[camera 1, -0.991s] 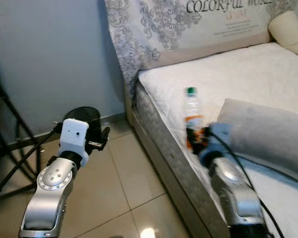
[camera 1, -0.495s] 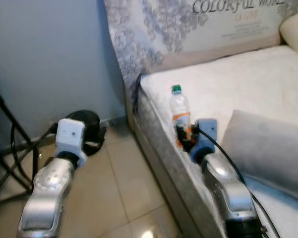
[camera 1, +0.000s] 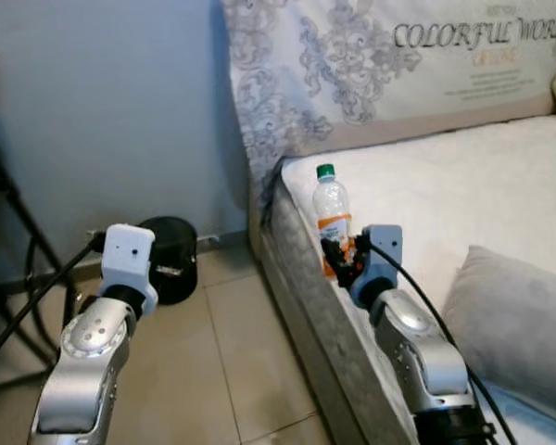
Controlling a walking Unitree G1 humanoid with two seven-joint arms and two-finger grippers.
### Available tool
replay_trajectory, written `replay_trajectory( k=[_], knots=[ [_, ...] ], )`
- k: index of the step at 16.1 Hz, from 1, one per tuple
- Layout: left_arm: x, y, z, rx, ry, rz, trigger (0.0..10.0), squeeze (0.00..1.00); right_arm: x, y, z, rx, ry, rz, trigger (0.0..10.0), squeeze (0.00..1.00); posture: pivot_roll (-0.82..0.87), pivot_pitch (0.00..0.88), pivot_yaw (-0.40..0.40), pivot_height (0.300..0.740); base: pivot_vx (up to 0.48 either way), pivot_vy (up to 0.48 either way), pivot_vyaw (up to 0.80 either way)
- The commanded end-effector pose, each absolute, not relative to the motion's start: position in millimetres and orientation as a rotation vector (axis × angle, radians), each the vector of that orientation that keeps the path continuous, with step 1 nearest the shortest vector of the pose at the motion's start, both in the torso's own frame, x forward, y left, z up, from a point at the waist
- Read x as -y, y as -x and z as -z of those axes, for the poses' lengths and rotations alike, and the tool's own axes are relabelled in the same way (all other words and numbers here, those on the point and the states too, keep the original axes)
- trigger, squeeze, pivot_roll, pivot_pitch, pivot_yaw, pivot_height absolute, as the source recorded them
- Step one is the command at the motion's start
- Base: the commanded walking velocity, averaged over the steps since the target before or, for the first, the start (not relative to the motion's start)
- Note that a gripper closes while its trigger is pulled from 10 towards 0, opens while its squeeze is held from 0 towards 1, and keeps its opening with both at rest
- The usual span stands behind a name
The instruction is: Clean up the room
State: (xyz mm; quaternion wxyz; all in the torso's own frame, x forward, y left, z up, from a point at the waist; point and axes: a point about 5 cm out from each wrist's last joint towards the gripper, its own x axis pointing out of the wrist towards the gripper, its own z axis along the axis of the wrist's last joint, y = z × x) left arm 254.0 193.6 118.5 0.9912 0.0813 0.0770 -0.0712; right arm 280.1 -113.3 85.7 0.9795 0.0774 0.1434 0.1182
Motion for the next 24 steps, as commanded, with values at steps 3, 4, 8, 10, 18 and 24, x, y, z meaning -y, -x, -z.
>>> replay_trajectory(
  k=[3,4,8,10,18,24],
  knots=[
    [-192,-255,-122,-0.139,-0.188,0.153,10.0,0.0,112,-282,-89,-0.272,-0.138,-0.252,10.0,0.0,0.11,0.0,-0.019,0.74,0.369,0.0,0.0],
    [-192,-255,-121,-0.138,-0.2,0.152,10.0,0.0,112,-282,-89,-0.268,-0.128,-0.248,10.0,0.0,0.11,0.0,-0.021,0.74,0.341,0.0,0.8],
    [-192,-254,-121,-0.132,-0.215,0.155,10.0,0.0,117,-283,-86,-0.26,-0.111,-0.216,10.0,0.0,0.11,0.0,-0.024,0.74,0.334,0.0,0.0],
    [-192,-254,-121,-0.131,-0.218,0.155,10.0,0.0,114,-281,-85,-0.257,-0.095,-0.26,10.0,0.0,0.11,0.0,-0.026,0.74,0.336,0.0,0.0],
    [-190,-256,-123,-0.124,-0.233,0.177,10.0,0.0,115,-281,-82,-0.263,-0.124,-0.235,10.0,0.0,0.12,0.0,-0.018,0.74,0.336,0.0,0.5],
    [-191,-258,-125,-0.126,-0.242,0.206,10.0,0.0,124,-280,-76,-0.286,-0.166,-0.144,10.0,0.0,0.11,0.0,0.001,0.74,0.334,0.0,0.0]
  ],
)
